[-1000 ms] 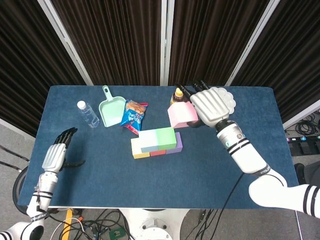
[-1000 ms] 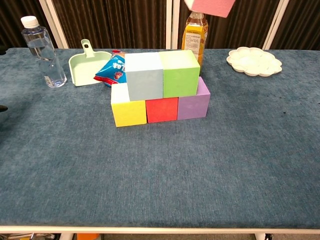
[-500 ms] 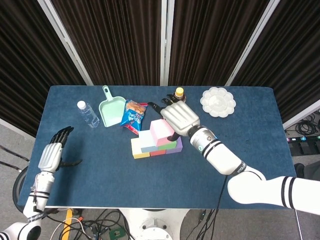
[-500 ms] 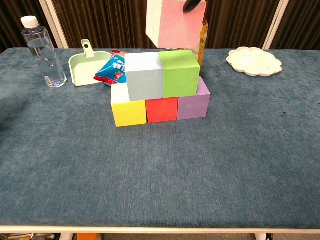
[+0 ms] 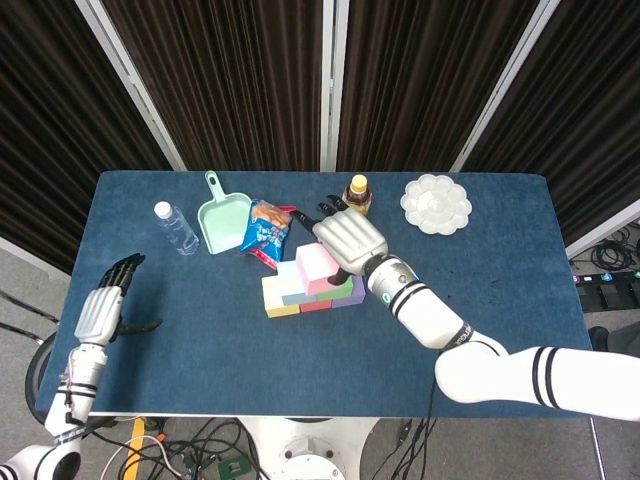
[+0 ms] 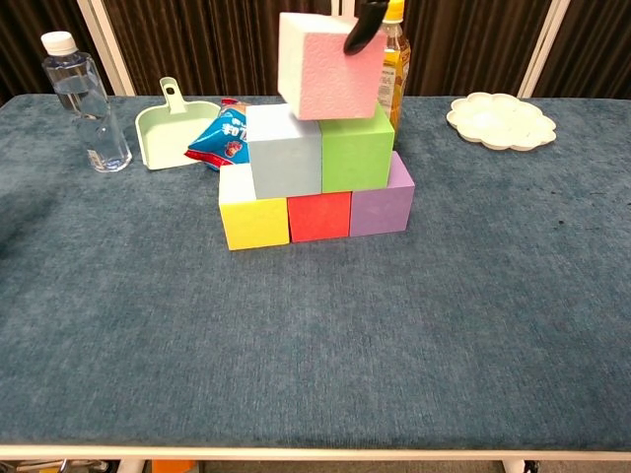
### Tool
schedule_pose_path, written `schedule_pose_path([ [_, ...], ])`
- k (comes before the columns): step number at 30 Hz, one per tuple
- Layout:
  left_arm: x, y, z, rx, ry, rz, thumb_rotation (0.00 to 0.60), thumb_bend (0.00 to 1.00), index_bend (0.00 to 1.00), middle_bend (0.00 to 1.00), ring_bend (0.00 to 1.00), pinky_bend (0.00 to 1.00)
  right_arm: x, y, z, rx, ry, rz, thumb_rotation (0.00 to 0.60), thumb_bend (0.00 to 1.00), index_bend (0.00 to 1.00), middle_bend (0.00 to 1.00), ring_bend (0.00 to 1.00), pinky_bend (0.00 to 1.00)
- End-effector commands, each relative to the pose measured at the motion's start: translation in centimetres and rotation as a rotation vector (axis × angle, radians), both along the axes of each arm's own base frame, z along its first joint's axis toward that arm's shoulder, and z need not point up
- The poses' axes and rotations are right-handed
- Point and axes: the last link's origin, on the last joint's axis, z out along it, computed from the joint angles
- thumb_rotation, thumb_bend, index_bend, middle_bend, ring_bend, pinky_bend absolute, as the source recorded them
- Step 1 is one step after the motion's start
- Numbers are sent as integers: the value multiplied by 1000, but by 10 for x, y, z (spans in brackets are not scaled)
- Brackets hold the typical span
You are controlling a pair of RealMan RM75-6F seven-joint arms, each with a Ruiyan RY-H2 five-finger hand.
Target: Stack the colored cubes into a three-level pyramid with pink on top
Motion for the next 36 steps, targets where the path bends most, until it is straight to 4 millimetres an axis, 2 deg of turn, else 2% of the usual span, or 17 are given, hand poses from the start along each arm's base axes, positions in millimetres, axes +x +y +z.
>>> schedule_pose_path([
  [1, -1, 0, 0, -1, 0, 1, 600, 56, 62, 24, 0, 92, 4, -1, -5, -16, 8, 14, 600, 202, 0, 589, 103, 0],
  [17, -5, -1, 1, -9, -19, 0, 600, 55, 63, 24, 0, 92, 10, 12, -17, -78, 53, -25, 600, 212, 0, 589, 103, 0],
  [36, -9, -1, 0, -19, -28, 16, 600, 55, 63, 24, 0, 92, 15, 14, -21, -121, 78, -33, 600, 209, 0, 589, 103, 0],
])
